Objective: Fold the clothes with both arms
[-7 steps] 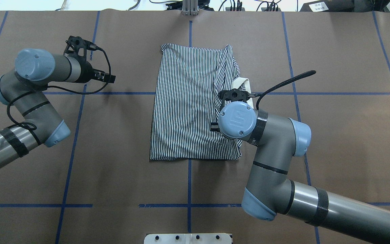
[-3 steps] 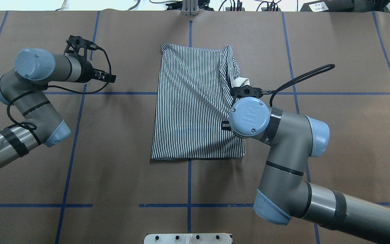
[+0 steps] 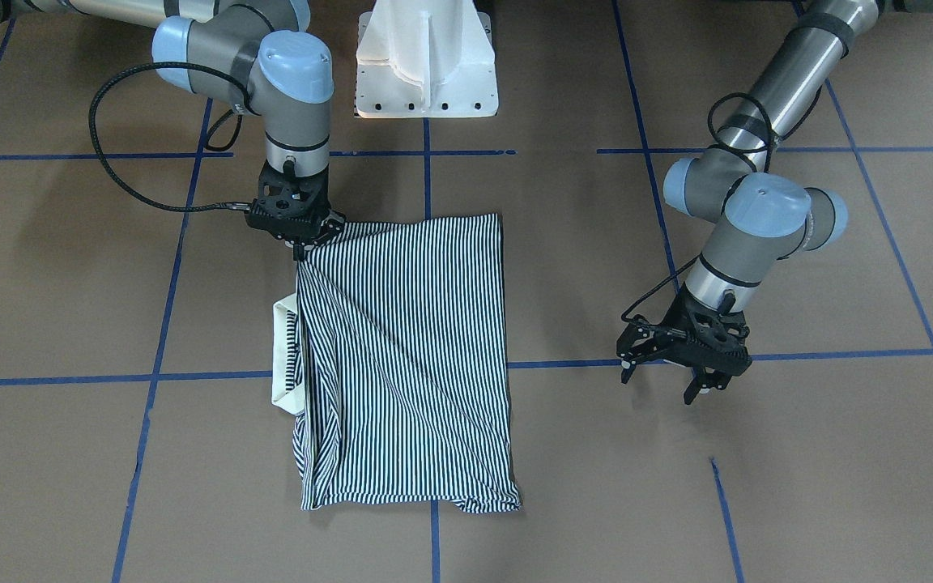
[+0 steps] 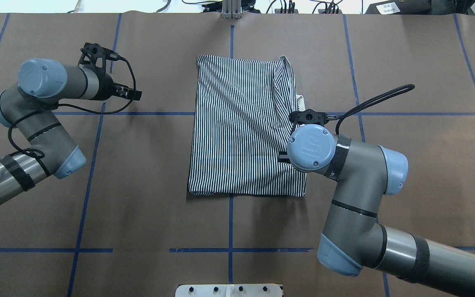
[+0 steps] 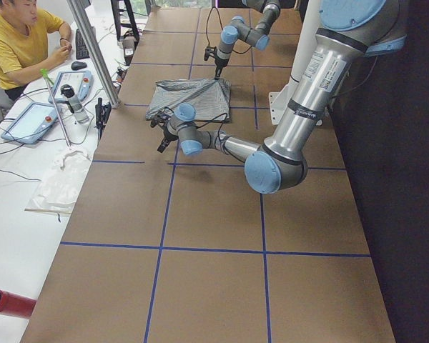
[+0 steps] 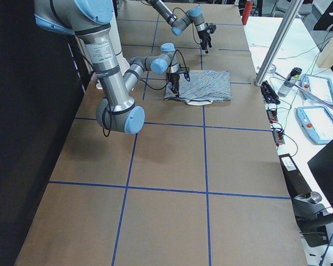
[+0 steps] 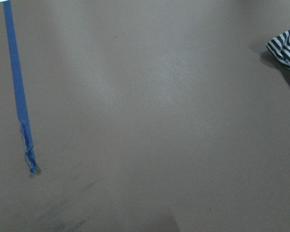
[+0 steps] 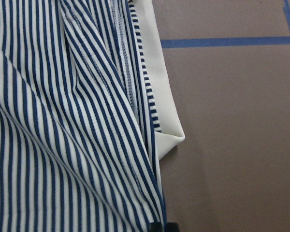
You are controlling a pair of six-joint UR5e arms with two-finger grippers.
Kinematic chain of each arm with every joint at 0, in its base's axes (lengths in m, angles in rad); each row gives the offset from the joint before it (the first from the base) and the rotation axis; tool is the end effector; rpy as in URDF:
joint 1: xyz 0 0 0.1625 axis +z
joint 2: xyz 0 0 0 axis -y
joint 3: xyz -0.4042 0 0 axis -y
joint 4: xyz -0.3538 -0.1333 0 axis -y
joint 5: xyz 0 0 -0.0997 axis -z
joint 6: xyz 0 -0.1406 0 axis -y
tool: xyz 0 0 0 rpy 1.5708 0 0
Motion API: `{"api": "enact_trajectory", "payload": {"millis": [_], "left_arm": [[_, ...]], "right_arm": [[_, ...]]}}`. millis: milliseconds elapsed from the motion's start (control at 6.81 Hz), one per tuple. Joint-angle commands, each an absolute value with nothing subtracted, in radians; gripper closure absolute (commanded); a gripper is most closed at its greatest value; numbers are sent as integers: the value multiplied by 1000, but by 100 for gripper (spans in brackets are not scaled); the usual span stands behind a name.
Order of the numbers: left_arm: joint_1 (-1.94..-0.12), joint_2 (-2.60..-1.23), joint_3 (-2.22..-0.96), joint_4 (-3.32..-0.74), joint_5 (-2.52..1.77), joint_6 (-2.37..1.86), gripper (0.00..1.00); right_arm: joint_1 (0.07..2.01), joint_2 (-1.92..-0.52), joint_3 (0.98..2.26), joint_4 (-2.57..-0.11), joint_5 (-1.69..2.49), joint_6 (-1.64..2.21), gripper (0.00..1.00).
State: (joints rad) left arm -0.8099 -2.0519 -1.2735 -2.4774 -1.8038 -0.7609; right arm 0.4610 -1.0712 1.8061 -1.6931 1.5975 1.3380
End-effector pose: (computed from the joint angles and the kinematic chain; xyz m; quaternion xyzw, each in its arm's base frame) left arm 0.4112 -0.5781 0.4310 0.3045 0.4272 0.0603 0.8492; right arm -0.4963 -0.3912 0.3377 0.0905 -0.2879 0.1045 0.9476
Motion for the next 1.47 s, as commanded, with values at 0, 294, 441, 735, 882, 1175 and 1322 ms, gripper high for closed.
{"api": "enact_trajectory", "payload": {"millis": [0,294,441,735,882,1175,1322], "left_arm": [[-810,-2052,-1325,-2464,-1816,-762,0],[-737,-2036,-1461,-2432,-1832,-996,0],[-668,-2034,-1586,-2310,-1819,-1116,0],[-501,-1997,-1713,-2240,-1661,-1416,0],[-445,-1982,-1712,-2238,-1591,-1562,18],[-385,-1982,-1709,-2167,-1559,-1615,28],[-361,-1982,-1710,-2157,-1551,-1653,31]], "right_arm": [[501,-1093,1857,-1646,1611,1341,0],[512,-1259,1888,-1246,1663,1406,0],[512,-1331,1934,-1147,1666,1472,0],[512,-1387,1990,-1112,1655,1621,2],[514,-1385,1990,-1112,1652,1635,2],[514,-1385,1988,-1112,1644,1638,2],[514,-1385,1988,-1112,1632,1638,2]]}}
